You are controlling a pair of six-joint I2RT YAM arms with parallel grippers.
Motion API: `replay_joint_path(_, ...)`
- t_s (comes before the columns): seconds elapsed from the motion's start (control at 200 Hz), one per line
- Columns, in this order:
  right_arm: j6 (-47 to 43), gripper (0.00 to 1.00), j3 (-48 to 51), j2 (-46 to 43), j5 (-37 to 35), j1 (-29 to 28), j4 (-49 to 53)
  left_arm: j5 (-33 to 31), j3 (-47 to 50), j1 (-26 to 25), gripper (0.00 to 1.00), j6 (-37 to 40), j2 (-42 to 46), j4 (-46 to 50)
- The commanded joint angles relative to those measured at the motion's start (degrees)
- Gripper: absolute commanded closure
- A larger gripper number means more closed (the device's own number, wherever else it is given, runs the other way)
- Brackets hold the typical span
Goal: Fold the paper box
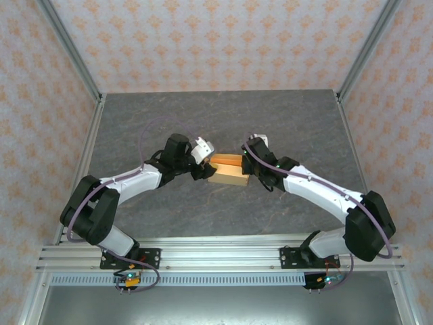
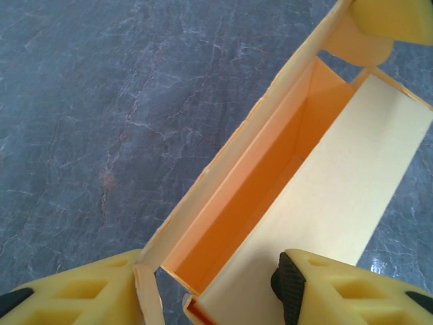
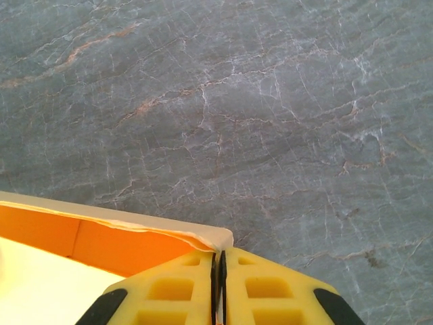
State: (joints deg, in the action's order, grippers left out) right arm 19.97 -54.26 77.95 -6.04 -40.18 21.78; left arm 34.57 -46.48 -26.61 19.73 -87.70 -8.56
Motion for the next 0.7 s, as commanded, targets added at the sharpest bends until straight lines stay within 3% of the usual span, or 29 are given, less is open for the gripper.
replay_joint_path(0.0,4.56,0.88,-2.03,1.06,0.82,-0.47,2.24,-2.34,-0.81,-0.96,0.49,-1.88,0.68,-0.54)
replay_joint_path(0.14,8.07,0.87,-2.65,1.72,0.90,-0.42,3.36,-3.40,-1.16,-1.85,0.52,-3.73,-0.42,0.05)
replay_joint_path(0.696,19.93,0.85,-3.63,0.31,-0.18,-1.92,8.95,-12.23,-2.33,-2.92,0.48,-12.48,-3.26,1.70)
